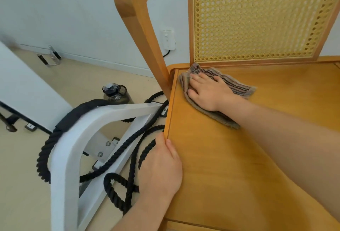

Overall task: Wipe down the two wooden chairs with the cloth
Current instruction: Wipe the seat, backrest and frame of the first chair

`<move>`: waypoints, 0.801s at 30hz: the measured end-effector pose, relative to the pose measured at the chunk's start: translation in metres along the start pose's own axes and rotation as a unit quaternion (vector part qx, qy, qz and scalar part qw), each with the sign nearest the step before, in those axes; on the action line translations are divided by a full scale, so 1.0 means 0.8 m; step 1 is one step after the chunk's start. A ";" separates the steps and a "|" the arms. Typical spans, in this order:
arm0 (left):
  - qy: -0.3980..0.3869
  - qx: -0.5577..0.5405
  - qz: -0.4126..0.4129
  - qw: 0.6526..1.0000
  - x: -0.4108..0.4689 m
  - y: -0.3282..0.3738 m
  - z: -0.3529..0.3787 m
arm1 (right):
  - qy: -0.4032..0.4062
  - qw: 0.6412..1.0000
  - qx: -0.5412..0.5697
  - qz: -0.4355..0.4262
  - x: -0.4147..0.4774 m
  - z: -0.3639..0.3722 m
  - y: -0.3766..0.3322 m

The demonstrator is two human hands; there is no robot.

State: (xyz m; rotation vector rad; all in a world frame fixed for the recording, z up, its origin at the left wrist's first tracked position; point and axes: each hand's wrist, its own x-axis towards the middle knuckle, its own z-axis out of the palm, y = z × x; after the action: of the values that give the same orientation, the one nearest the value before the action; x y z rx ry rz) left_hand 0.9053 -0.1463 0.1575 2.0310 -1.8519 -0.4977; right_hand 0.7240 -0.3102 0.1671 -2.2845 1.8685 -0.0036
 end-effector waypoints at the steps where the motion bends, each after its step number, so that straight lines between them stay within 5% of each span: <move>1: 0.003 0.002 0.000 1.000 0.000 -0.001 0.000 | 0.005 1.000 0.003 -0.001 0.011 0.003 -0.007; 6: 0.010 0.006 0.000 1.000 -0.003 0.001 0.001 | 0.025 0.998 0.041 0.040 0.049 0.007 -0.032; 9: 0.005 0.014 -0.008 1.000 -0.004 0.003 -0.001 | 0.094 0.994 0.045 -0.023 0.039 0.008 -0.041; 11: 0.001 0.020 -0.013 1.000 -0.005 0.005 -0.003 | 0.167 0.966 0.197 -0.005 0.033 0.002 -0.048; 12: 0.003 0.022 -0.013 1.000 -0.006 0.006 -0.004 | 0.198 0.915 0.350 0.039 0.029 -0.006 -0.053; 14: 0.011 0.022 -0.012 1.000 -0.006 0.007 -0.005 | 0.189 0.703 0.673 0.128 0.023 -0.032 -0.070; 15: 0.014 0.020 -0.012 1.000 -0.005 0.007 -0.005 | 0.153 0.602 0.768 0.155 0.023 -0.043 -0.081; 16: 0.017 0.017 -0.012 1.000 -0.004 0.007 -0.005 | 0.123 0.550 0.808 0.172 0.025 -0.052 -0.093; 19: 0.017 -0.004 -0.018 1.000 -0.002 0.004 -0.002 | 0.099 0.576 0.794 0.164 0.023 -0.073 -0.142; 24: 0.021 -0.009 -0.018 1.000 -0.001 -0.001 0.004 | 0.225 0.636 0.737 0.042 0.026 -0.128 -0.193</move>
State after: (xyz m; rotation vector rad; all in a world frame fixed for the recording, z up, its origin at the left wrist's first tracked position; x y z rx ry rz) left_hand 0.9043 -0.1452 0.1547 2.0503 -1.7824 -0.4767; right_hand 0.8660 -0.3159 0.2878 -0.9572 1.1035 -1.5448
